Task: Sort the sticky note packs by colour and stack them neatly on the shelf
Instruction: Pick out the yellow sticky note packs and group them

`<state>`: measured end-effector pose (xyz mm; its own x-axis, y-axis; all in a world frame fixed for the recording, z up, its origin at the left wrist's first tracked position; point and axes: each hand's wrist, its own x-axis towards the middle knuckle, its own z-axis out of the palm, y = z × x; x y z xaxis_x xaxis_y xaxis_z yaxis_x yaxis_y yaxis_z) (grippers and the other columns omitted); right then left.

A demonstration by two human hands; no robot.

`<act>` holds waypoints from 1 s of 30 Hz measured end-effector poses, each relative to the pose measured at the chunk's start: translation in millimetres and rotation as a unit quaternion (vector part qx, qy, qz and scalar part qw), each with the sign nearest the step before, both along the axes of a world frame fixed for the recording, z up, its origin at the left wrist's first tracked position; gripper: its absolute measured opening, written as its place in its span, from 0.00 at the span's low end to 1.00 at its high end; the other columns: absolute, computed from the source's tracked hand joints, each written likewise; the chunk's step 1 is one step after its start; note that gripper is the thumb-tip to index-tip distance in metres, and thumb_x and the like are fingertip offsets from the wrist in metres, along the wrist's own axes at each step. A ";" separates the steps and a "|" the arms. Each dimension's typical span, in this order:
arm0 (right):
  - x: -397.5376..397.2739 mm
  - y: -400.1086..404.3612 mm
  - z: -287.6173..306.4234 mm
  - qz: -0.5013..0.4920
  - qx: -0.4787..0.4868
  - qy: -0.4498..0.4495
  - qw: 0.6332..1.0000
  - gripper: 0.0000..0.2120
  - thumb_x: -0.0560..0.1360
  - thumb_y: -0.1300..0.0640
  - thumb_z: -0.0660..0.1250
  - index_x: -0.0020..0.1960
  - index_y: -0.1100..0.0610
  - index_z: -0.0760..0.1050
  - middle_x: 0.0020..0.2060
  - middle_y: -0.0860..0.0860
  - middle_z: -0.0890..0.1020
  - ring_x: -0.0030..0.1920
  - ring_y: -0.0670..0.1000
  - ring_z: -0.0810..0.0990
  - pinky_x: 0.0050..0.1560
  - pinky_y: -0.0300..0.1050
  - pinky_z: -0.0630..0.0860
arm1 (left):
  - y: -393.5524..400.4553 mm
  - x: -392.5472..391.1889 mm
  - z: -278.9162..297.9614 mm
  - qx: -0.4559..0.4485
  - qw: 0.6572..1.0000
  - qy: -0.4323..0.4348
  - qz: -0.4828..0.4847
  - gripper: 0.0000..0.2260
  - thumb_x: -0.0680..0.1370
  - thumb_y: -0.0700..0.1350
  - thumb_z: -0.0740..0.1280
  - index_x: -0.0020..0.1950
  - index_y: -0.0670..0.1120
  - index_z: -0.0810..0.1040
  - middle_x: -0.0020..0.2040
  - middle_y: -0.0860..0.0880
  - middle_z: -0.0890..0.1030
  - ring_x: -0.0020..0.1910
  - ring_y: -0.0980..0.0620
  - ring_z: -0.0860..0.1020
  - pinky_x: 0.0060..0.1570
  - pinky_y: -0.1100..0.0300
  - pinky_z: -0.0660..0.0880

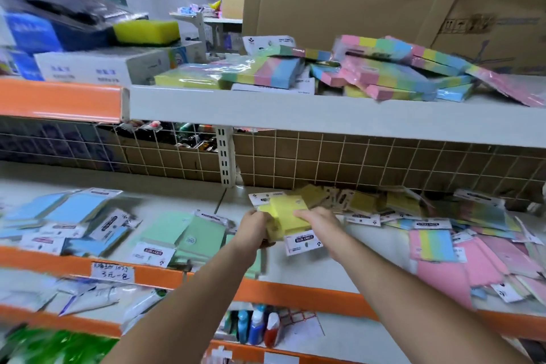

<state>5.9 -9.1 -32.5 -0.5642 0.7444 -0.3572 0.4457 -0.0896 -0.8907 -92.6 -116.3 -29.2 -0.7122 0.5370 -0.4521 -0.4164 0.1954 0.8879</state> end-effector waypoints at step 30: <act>-262.8 -283.4 15.9 -0.007 0.046 0.062 0.997 0.25 0.69 0.49 0.72 0.61 0.57 0.69 0.55 0.55 0.78 0.54 0.58 0.77 0.51 0.49 0.75 | -289.1 -235.0 23.6 -0.014 0.996 0.071 0.051 0.14 0.77 0.38 0.65 0.62 0.39 0.70 0.42 0.43 0.76 0.34 0.48 0.76 0.30 0.62 0.74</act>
<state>-256.8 -292.5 -16.6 -0.5891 0.7789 -0.2152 0.3304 -0.0109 -0.9438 -327.5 -405.4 -5.6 -0.8200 0.4478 -0.3564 -0.3055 0.1841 0.9342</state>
